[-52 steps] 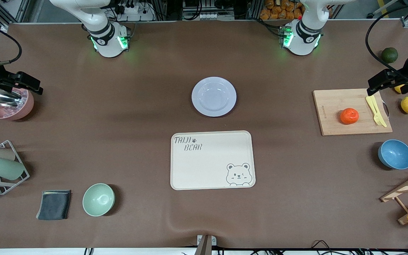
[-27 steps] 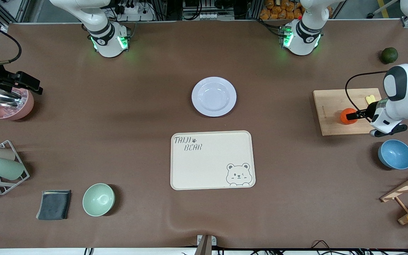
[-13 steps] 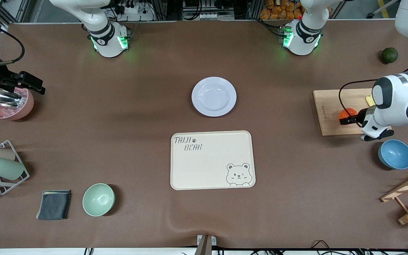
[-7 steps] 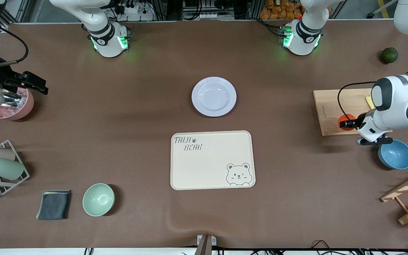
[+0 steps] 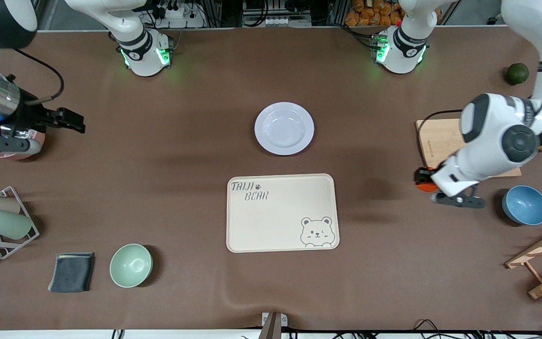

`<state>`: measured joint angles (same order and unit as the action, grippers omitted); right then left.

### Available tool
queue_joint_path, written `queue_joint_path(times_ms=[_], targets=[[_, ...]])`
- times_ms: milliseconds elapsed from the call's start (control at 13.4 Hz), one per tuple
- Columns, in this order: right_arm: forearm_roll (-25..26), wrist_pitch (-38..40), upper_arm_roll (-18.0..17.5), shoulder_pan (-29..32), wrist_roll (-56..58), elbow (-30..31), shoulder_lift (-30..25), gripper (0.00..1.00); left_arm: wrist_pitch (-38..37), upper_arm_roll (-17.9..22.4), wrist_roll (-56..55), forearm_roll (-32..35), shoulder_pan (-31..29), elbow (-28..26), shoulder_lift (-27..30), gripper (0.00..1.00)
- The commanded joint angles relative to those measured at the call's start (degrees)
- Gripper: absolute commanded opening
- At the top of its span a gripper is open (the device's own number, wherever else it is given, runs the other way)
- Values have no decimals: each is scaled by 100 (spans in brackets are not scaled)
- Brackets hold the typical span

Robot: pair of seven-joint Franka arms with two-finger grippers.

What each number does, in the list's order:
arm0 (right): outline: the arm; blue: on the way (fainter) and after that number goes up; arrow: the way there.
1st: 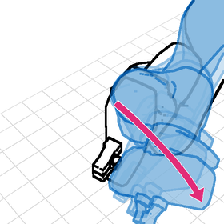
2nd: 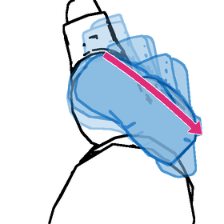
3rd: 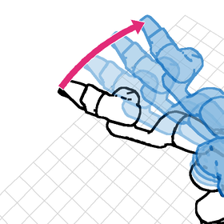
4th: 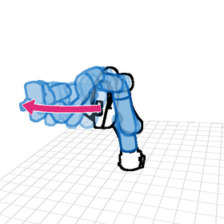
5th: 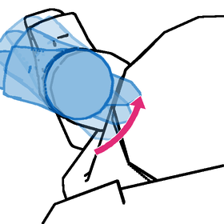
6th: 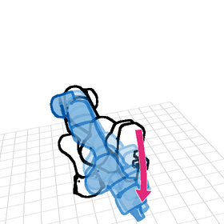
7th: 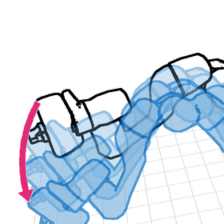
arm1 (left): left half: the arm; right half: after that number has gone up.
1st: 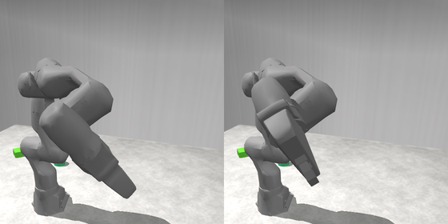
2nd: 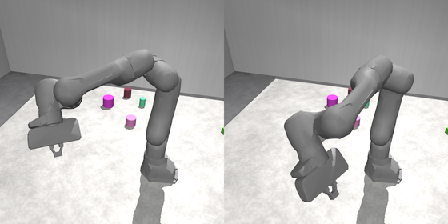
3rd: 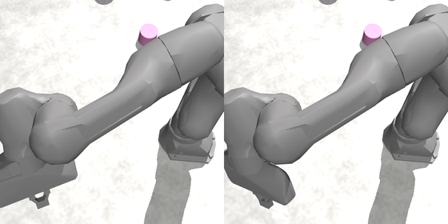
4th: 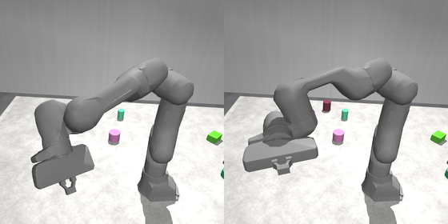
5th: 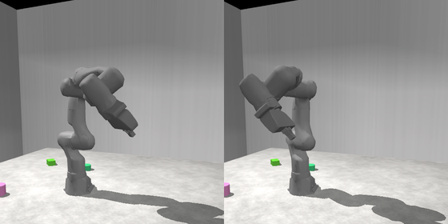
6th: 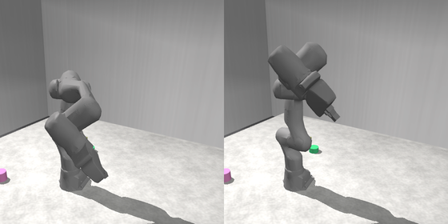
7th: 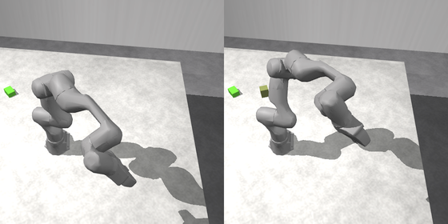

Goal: Place orange and plate with both arms
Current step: 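Carry the orange with the left gripper and lower it onto the plate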

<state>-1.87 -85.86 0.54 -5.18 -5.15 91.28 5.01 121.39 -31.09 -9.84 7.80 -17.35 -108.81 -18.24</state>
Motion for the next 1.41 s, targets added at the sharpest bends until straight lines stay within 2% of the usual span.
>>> queue_joint_path(times_ms=[0, 149, 223, 372, 595, 893, 967, 1042, 1116, 1191, 1340], targets=[[-278, -343, 43, -176, -38, 196, 149, 100, -72, -222, -1383, 98, 764, 149, -302, 0], [-419, -414, 43, -238, -38, 241, 220, 100, -37, -187, -3032, 125, 1870, 158, -417, 0], [-445, -414, 43, -229, -38, 250, 229, 100, -2, -186, -3668, 186, 2207, 228, -565, 0], [-848, -388, 60, -159, -30, 460, 211, 100, 77, -186, -4523, 353, 2971, 308, -873, 0], [-1384, -335, 60, 69, -12, 601, 211, 100, 726, -186, -5552, 380, 3649, 308, -1444, 0], [-1763, -335, 60, 158, 6, 838, 158, 100, 1027, -178, -5740, 380, 3792, 308, -2007, 5], [-1799, -335, 60, 158, 23, 847, 158, 100, 1044, -178, -5740, 380, 3792, 308, -2078, 10], [-1799, -326, 60, 158, 23, 865, 150, 100, 1044, -178, -5740, 380, 3792, 308, -2131, 23], [-1817, -335, 60, 158, 23, 943, 115, 100, 1044, -178, -5748, 371, 3792, 308, -2166, 81], [-1921, -335, 60, 166, 41, 1022, 88, 100, 1044, -178, -5757, 310, 3783, 308, -2149, 100], [-2019, -335, 69, 175, 76, 1076, 53, 100, 992, -178, -5792, 345, 3687, 360, -1965, 100]])
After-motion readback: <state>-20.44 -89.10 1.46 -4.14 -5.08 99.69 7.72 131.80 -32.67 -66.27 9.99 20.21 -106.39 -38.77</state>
